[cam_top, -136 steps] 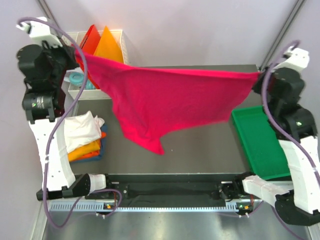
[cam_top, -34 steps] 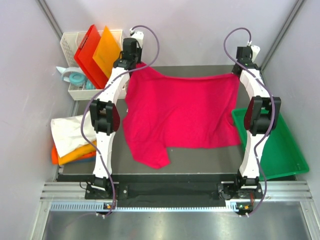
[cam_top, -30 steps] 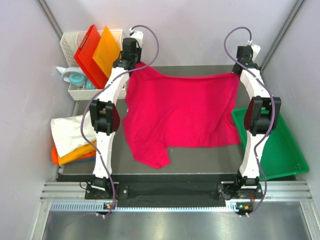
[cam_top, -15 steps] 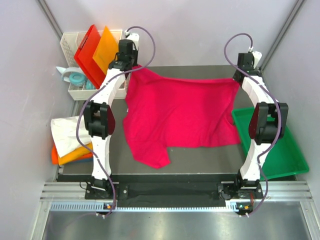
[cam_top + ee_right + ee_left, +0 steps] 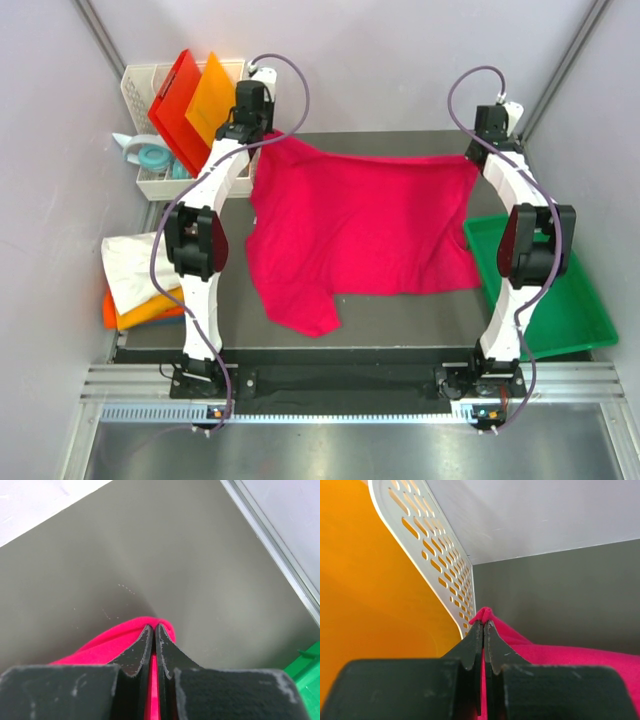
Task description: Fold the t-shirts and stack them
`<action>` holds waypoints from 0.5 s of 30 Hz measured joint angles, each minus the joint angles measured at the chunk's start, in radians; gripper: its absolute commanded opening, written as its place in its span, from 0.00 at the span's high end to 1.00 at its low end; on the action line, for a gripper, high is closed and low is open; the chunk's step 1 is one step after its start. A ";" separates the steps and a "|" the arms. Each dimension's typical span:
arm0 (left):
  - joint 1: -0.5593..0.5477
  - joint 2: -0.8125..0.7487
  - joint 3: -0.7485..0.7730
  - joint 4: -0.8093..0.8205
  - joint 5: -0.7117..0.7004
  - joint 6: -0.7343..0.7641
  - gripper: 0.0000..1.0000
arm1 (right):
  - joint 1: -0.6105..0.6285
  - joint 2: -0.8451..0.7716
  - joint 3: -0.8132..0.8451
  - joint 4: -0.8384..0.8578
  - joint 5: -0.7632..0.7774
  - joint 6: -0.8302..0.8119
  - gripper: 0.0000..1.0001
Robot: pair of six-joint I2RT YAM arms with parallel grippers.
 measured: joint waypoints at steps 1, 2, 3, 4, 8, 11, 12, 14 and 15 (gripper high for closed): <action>0.000 0.000 -0.005 0.000 -0.002 0.001 1.00 | 0.000 0.004 0.006 -0.001 -0.001 0.000 0.71; 0.000 0.000 -0.005 0.000 -0.002 0.002 1.00 | 0.000 0.010 0.013 0.001 -0.006 0.002 0.61; 0.000 0.000 -0.005 0.001 -0.003 0.003 1.00 | 0.000 0.015 0.020 0.001 -0.012 0.002 0.41; 0.000 0.000 -0.005 0.002 -0.003 0.003 1.00 | 0.000 0.019 0.022 0.002 -0.016 0.005 0.34; -0.001 0.000 -0.005 0.006 -0.005 0.007 1.00 | 0.000 0.021 0.022 0.006 -0.036 0.001 0.17; -0.003 0.000 -0.005 0.010 -0.005 0.012 1.00 | 0.008 0.006 0.008 0.012 -0.045 -0.002 0.49; -0.006 0.000 -0.005 0.011 -0.005 0.014 1.00 | 0.013 -0.016 -0.019 0.016 -0.048 -0.002 0.71; -0.010 0.000 -0.005 0.011 -0.002 0.015 1.00 | 0.029 -0.087 -0.100 0.017 -0.057 0.003 1.00; -0.012 0.000 -0.006 0.013 0.000 0.015 1.00 | 0.041 -0.133 -0.149 0.013 -0.061 0.010 1.00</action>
